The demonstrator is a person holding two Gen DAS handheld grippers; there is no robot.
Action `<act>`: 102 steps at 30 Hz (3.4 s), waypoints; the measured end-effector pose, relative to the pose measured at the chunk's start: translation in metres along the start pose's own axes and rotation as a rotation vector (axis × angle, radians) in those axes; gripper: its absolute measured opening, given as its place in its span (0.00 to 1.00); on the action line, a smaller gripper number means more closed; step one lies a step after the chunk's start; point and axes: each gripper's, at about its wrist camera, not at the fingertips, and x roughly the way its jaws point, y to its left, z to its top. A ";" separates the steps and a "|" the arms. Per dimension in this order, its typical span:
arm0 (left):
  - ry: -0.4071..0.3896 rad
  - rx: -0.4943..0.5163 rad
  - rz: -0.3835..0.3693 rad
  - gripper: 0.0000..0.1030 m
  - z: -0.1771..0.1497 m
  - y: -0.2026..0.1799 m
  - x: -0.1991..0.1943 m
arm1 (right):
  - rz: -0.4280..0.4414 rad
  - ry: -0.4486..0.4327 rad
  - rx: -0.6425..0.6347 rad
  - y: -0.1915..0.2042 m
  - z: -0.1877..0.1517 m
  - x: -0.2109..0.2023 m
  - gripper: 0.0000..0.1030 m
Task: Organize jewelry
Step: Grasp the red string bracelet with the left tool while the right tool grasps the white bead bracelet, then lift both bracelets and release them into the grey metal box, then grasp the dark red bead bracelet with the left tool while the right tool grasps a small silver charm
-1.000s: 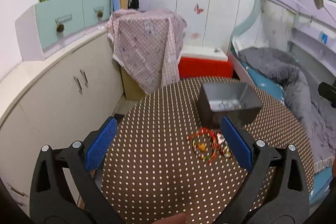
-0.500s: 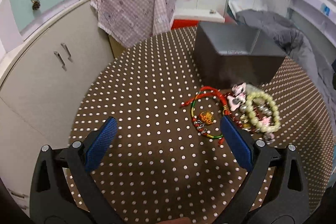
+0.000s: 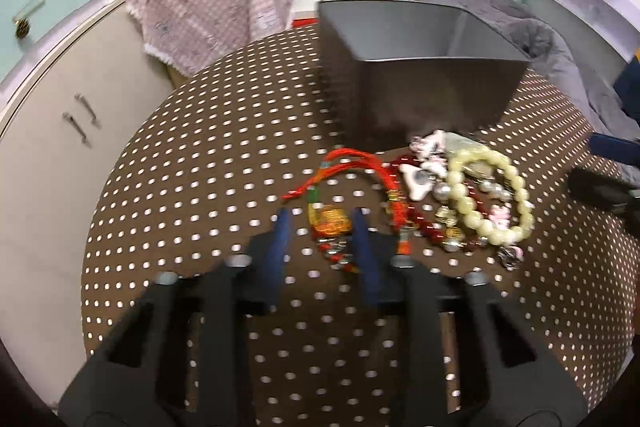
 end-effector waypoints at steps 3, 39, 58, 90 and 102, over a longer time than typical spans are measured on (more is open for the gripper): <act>-0.007 0.006 -0.014 0.16 -0.003 -0.004 -0.003 | 0.022 0.042 -0.032 0.010 0.000 0.016 0.55; -0.360 -0.022 -0.088 0.16 0.063 0.021 -0.140 | 0.073 -0.352 -0.156 0.015 0.081 -0.130 0.08; -0.313 -0.008 -0.183 0.16 0.150 -0.004 -0.091 | 0.142 -0.289 -0.157 0.018 0.148 -0.077 0.08; -0.454 -0.168 0.019 0.93 0.104 0.027 -0.155 | 0.098 -0.348 0.051 -0.018 0.127 -0.101 0.93; -0.458 -0.173 0.041 0.93 0.076 0.018 -0.165 | 0.092 -0.374 0.017 -0.008 0.102 -0.124 0.93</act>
